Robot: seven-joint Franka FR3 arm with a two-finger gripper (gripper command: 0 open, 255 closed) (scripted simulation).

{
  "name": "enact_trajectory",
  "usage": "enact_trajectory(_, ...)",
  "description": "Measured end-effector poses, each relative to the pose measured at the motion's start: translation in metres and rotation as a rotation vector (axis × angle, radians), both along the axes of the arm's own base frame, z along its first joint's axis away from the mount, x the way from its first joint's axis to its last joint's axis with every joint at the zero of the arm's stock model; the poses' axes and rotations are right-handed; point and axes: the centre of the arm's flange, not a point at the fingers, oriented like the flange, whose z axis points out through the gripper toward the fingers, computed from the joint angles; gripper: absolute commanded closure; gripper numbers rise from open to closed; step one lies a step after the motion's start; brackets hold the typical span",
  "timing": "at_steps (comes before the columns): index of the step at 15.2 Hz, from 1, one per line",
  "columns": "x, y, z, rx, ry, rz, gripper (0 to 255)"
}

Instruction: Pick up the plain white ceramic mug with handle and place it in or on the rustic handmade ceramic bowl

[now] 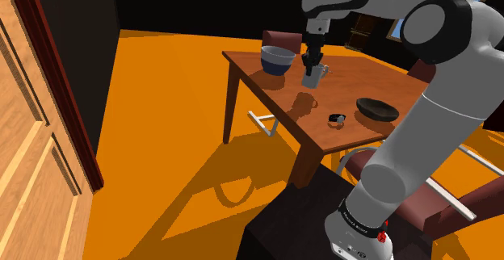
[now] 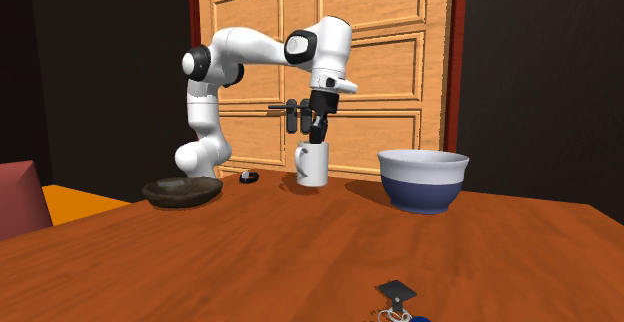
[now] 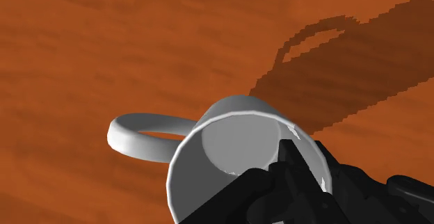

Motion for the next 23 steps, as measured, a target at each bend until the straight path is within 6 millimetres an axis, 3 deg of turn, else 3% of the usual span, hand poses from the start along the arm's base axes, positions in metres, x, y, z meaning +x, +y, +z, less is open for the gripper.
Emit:
enact_trajectory(16,0.001,0.000,0.084,0.000,0.000,0.000,255)
enact_trajectory(18,-0.013,-0.005,0.089,0.000,0.000,0.000,255)
enact_trajectory(23,-0.076,-0.022,0.095,0.000,0.000,-0.001,255)
